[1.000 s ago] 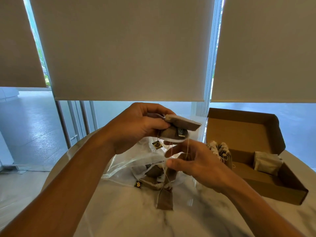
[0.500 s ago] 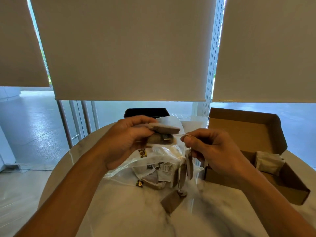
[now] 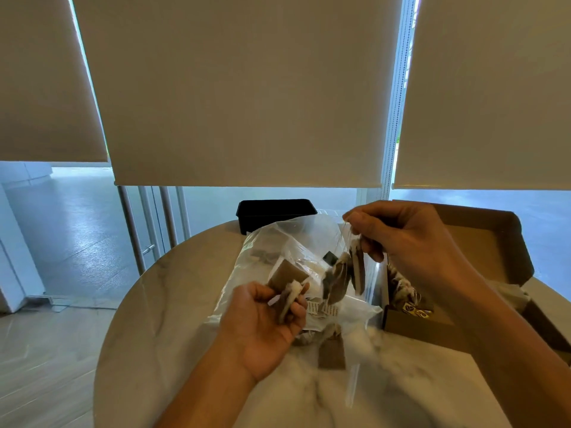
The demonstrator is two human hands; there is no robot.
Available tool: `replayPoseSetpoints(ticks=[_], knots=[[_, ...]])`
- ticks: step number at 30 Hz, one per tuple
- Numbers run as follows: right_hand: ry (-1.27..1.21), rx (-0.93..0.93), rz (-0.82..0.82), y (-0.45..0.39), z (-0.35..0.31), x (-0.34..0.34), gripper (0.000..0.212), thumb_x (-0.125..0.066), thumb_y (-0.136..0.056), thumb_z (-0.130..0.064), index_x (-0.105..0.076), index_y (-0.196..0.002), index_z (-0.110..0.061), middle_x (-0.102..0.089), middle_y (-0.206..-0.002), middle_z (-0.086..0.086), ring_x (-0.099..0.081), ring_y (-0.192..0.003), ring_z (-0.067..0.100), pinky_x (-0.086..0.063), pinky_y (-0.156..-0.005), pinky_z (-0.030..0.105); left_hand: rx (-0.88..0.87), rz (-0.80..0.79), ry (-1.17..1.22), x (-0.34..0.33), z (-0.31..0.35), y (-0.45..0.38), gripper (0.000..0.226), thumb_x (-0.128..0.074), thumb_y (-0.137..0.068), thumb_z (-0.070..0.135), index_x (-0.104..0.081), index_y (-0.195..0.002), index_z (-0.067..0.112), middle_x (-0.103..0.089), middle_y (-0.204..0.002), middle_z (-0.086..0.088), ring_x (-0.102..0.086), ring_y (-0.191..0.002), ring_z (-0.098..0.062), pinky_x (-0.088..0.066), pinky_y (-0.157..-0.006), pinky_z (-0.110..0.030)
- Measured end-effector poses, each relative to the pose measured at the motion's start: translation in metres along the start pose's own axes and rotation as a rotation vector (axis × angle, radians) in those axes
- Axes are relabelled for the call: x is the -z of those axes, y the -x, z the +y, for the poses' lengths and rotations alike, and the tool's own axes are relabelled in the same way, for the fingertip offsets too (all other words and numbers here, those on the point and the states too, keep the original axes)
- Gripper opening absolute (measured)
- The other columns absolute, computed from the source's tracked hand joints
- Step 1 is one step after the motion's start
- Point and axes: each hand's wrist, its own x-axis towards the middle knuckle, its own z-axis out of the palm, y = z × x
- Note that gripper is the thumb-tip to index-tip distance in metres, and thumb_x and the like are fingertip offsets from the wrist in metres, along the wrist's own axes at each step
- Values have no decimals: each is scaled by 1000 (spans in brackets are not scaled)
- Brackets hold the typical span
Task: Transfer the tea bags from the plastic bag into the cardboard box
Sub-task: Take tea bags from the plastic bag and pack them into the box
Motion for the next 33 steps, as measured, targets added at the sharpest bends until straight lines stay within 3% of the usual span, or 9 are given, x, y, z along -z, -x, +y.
replayPoseSetpoints(ticks=[6, 8, 10, 12, 15, 18, 23, 27, 33], knots=[[-18, 82, -4, -19, -27, -2, 17, -66, -78, -31, -75, -87, -20, -67, -68, 2, -55, -59, 17, -47, -60, 28, -3, 73, -82, -2, -13, 7, 39, -56, -81, 25, -69, -92, -10, -62, -73, -19, -54, -61, -22, -46, -44, -22], [-12, 104, 12, -23, -36, -3, 11, -66, -82, -24, -75, -87, -19, -67, -69, 1, -56, -59, 16, -48, -59, 28, -16, 113, -114, -6, -19, 7, 25, -62, -76, 15, -66, -89, -6, -60, -67, -17, -52, -58, -21, -44, -41, -21], [-8, 119, 22, -26, -42, -4, 9, -66, -84, -21, -75, -85, -19, -68, -71, 3, -56, -60, 18, -48, -57, 27, -17, 143, -124, -8, -24, 6, 12, -61, -67, 5, -65, -72, -6, -58, -60, -16, -51, -53, -20, -44, -39, -20], [-8, 122, 25, -28, -47, -4, 9, -66, -85, -19, -74, -85, -17, -68, -71, 3, -56, -60, 17, -49, -56, 25, -24, 151, -132, -7, -27, 6, 10, -56, -73, -3, -62, -64, -5, -58, -57, -17, -52, -50, -21, -46, -38, -19], [5, 132, 25, -29, -53, -4, 9, -65, -85, -19, -74, -87, -16, -68, -71, 3, -57, -60, 16, -49, -56, 24, -34, 134, -187, -3, -30, 4, 13, -49, -83, -5, -59, -75, -5, -61, -60, -17, -56, -53, -22, -50, -41, -21], [17, 148, 25, -30, -57, -4, 13, -64, -85, -20, -73, -91, -12, -67, -72, 5, -57, -61, 19, -48, -57, 24, -22, 92, -176, -1, -30, 6, 15, -53, -75, -5, -60, -88, -7, -64, -70, -20, -62, -61, -25, -56, -52, -28], [-9, 131, 22, -28, -55, -7, 12, -64, -85, -20, -73, -90, -13, -67, -71, 5, -57, -60, 17, -48, -57, 24, 42, -19, 58, -8, -34, 14, 20, -52, -74, 10, -60, -72, -7, -61, -73, -22, -60, -72, -33, -54, -76, -42], [-22, 50, -27, -18, -40, -19, 9, -65, -84, -19, -74, -86, -17, -67, -65, 0, -56, -57, 14, -51, -61, 28, 66, -69, 126, -13, -35, 16, 52, -56, -84, 40, -67, -103, -7, -64, -100, -28, -63, -90, -41, -50, -88, -51], [30, -44, -40, -5, -18, -33, 10, -65, -86, -22, -74, -87, -19, -68, -66, -1, -58, -55, 12, -56, -65, 28, -57, -49, 62, -21, -35, 13, 60, -59, -78, 58, -71, -105, 6, -67, -109, -25, -62, -104, -43, -51, -89, -53]])
